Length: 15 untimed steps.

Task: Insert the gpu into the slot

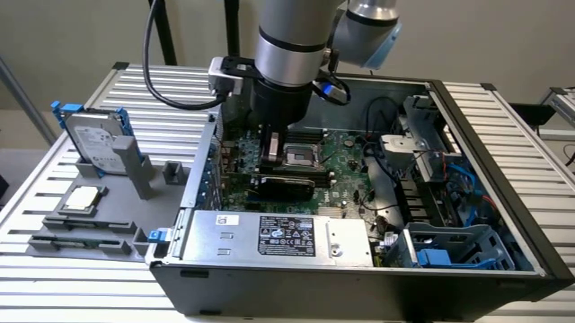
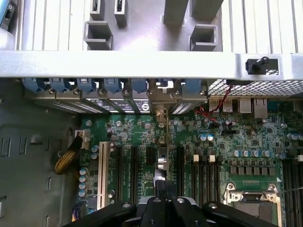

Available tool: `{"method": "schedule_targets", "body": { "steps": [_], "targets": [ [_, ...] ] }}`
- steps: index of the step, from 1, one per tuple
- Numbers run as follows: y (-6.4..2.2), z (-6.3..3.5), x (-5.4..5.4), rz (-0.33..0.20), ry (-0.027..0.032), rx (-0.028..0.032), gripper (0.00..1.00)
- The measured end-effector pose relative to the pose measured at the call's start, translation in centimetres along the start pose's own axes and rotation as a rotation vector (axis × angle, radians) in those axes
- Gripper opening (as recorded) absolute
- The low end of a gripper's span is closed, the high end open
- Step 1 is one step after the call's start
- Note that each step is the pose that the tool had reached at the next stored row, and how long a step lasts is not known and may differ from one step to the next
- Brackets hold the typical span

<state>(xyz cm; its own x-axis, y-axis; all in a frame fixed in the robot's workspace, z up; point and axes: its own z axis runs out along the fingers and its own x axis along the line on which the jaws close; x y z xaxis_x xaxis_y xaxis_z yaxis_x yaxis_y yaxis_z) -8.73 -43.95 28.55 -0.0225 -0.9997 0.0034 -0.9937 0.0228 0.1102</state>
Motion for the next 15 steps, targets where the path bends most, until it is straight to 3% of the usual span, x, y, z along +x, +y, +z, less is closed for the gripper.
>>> {"method": "schedule_targets", "body": {
  "steps": [5,15],
  "targets": [
    [-0.03,0.46,-0.5,0.000,0.0019,0.0028,0.11],
    [-0.05,1.50,-0.5,0.001,0.0076,0.0140,0.11]
  ]
}}
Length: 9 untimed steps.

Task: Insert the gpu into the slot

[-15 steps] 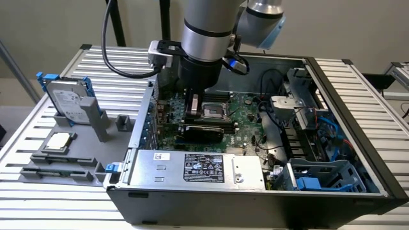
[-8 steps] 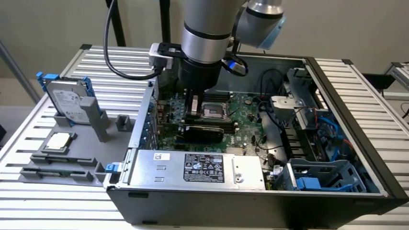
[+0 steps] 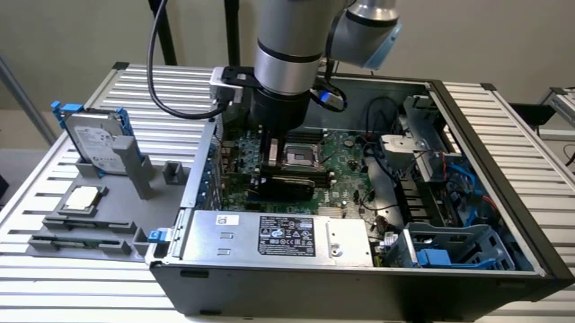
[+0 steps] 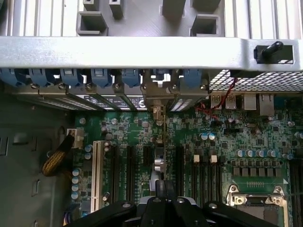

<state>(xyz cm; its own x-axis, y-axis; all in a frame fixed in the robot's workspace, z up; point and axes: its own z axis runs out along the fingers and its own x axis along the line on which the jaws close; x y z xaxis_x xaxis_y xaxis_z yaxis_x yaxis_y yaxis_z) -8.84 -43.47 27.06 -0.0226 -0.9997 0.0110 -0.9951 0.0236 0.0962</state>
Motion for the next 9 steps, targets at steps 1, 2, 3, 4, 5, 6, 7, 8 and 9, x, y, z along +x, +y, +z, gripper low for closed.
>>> {"method": "schedule_targets", "body": {
  "steps": [1,2,3,4,5,6,7,8,9],
  "targets": [
    [0.02,0.07,0.00,0.000,0.0011,0.0004,0.11],
    [0.03,0.17,0.00,0.000,0.0017,0.0011,0.11],
    [0.05,0.28,0.00,0.000,0.0021,0.0016,0.11],
    [0.06,0.36,0.00,0.000,0.0032,0.0022,0.11],
    [0.07,0.43,0.00,0.000,0.0040,0.0025,0.11],
    [0.09,0.46,0.00,0.000,0.0045,0.0026,0.11],
    [0.09,0.47,0.00,0.000,0.0043,0.0027,0.11],
    [0.10,0.41,-0.01,0.000,0.0038,0.0029,0.11],
    [0.11,0.20,-0.03,0.000,0.0018,0.0036,0.11]
  ]
}}
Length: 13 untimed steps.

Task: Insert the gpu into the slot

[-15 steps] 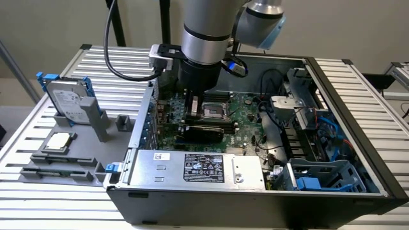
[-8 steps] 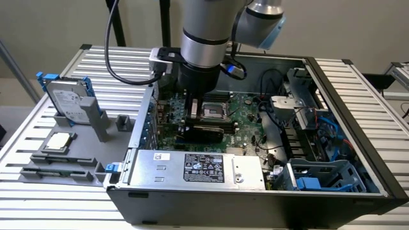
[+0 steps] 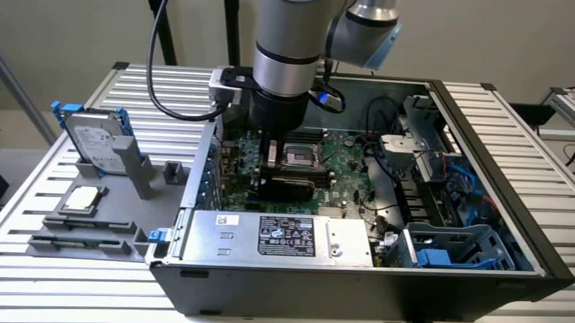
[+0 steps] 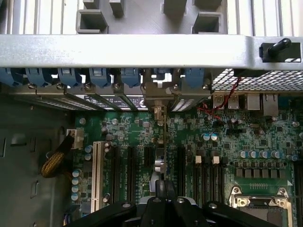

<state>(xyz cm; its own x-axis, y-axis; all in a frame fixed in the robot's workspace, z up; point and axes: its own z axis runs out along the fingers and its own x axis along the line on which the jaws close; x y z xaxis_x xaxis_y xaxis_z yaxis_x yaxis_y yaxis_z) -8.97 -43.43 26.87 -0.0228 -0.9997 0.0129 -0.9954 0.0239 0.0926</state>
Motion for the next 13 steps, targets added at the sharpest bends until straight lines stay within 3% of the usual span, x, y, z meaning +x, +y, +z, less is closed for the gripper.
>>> {"method": "schedule_targets", "body": {
  "steps": [4,6,7,8,13],
  "targets": [
    [0.15,-1.54,0.0,0.000,0.0021,-0.0026,0.11],
    [0.20,-1.92,0.1,0.000,0.0023,-0.0045,0.11],
    [0.23,-1.94,0.1,0.000,0.0024,-0.0083,0.11],
    [0.27,-1.94,0.1,0.000,0.0029,-0.0167,0.11],
    [0.50,-1.93,0.1,0.000,0.0131,-0.0947,0.11]
  ]
}}
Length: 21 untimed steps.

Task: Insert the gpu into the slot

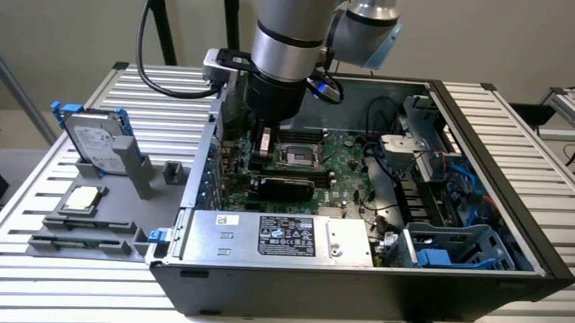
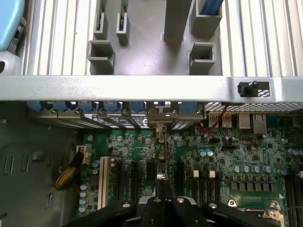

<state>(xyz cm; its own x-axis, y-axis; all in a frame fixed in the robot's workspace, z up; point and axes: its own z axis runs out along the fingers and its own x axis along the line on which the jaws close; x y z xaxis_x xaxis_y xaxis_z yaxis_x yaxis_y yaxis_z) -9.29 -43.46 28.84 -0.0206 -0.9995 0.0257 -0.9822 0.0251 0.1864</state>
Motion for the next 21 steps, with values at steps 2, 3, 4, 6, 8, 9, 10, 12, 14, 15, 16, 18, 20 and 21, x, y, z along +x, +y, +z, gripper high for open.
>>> {"method": "schedule_targets", "body": {
  "steps": [2,3,4,6,8,9,10,12,14,15,16,18,20,21],
  "targets": [
    [0.08,0.01,0.00,0.000,0.0060,-0.0281,0.11],
    [0.12,0.03,0.00,0.000,0.0097,-0.0401,0.11],
    [0.18,0.04,0.00,0.001,0.0155,-0.0500,0.11],
    [0.26,0.06,0.01,0.002,0.0285,-0.0676,0.11],
    [0.34,0.09,0.00,0.003,0.0415,-0.0841,0.11],
    [0.39,0.10,0.01,0.004,0.0473,-0.0929,0.11],
    [0.45,0.12,0.01,0.004,0.0520,-0.1037,0.11],
    [0.55,0.13,0.01,0.004,0.0563,-0.1256,0.11],
    [0.63,0.15,0.01,0.003,0.0573,-0.1440,0.11],
    [0.66,0.14,0.02,0.003,0.0576,-0.1488,0.11],
    [0.68,0.14,0.02,0.003,0.0578,-0.1513,0.11],
    [0.74,0.17,0.02,0.003,0.0576,-0.1570,0.11],
    [0.85,0.19,0.02,0.003,0.0577,-0.1625,0.11],
    [0.90,0.20,0.02,0.003,0.0577,-0.1653,0.11]
  ]
}}
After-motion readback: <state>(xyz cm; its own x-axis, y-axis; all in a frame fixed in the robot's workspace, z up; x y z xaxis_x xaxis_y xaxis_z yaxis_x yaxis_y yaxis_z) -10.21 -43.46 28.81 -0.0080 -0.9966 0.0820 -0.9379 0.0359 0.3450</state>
